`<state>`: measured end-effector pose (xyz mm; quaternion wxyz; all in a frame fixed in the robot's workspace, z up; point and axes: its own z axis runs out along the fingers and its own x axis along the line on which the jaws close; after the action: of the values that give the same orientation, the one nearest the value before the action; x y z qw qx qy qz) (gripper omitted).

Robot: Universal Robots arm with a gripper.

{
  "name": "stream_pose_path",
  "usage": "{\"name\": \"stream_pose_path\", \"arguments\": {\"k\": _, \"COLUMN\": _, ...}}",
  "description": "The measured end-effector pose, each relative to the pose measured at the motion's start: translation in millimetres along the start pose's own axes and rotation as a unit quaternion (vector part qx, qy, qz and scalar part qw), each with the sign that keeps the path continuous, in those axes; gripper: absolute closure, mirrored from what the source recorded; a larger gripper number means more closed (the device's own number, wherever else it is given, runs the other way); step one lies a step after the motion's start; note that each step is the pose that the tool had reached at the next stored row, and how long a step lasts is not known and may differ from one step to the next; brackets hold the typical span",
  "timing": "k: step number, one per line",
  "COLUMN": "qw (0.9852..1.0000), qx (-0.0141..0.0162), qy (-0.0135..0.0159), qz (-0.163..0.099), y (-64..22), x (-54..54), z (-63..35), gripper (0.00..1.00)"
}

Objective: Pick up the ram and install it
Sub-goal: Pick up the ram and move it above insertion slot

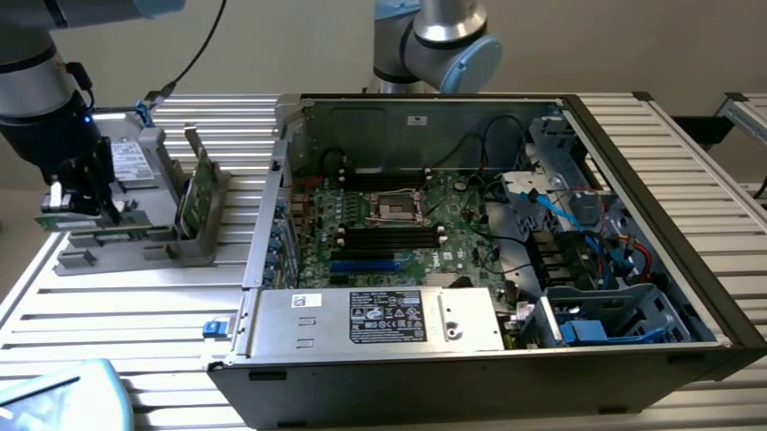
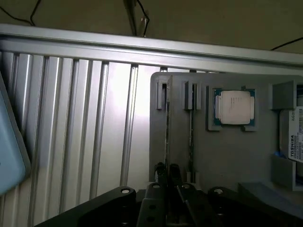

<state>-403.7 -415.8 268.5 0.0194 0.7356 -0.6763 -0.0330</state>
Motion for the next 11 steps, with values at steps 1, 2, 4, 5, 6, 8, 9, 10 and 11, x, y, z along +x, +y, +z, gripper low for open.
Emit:
{"name": "stream_pose_path", "arguments": {"k": 1, "qw": 1.0, "qx": 0.0001, "qy": -0.0008, "qz": 0.0, "y": -1.9, "x": 0.8, "z": -3.3, "gripper": 0.86}}
{"name": "stream_pose_path", "arguments": {"k": 2, "qw": 1.0, "qx": 0.0001, "qy": -0.0017, "qz": 0.0, "y": -4.1, "x": 1.6, "z": -6.7, "gripper": 0.86}}
{"name": "stream_pose_path", "arguments": {"k": 4, "qw": 1.0, "qx": 0.0003, "qy": -0.0036, "qz": 0.0, "y": -8.7, "x": 3.4, "z": -13.3, "gripper": 0.86}}
{"name": "stream_pose_path", "arguments": {"k": 5, "qw": 1.0, "qx": 0.0003, "qy": -0.0047, "qz": 0.0, "y": -11.1, "x": 4.3, "z": -16.3, "gripper": 0.86}}
{"name": "stream_pose_path", "arguments": {"k": 6, "qw": 1.0, "qx": 0.0003, "qy": -0.0059, "qz": 0.0, "y": -13.6, "x": 5.3, "z": -19.4, "gripper": 0.86}}
{"name": "stream_pose_path", "arguments": {"k": 8, "qw": 1.0, "qx": 0.0004, "qy": -0.0082, "qz": -0.001, "y": -18.7, "x": 7.3, "z": -25.1, "gripper": 0.86}}
{"name": "stream_pose_path", "arguments": {"k": 9, "qw": 1.0, "qx": 0.0005, "qy": -0.0094, "qz": -0.001, "y": -21.3, "x": 8.2, "z": -27.8, "gripper": 0.86}}
{"name": "stream_pose_path", "arguments": {"k": 10, "qw": 0.9999, "qx": 0.0004, "qy": -0.0105, "qz": -0.001, "y": -23.8, "x": 9.1, "z": -30.3, "gripper": 0.86}}
{"name": "stream_pose_path", "arguments": {"k": 11, "qw": 0.9999, "qx": 0.0003, "qy": -0.0113, "qz": -0.001, "y": -26.5, "x": 10.1, "z": -32.7, "gripper": 0.86}}
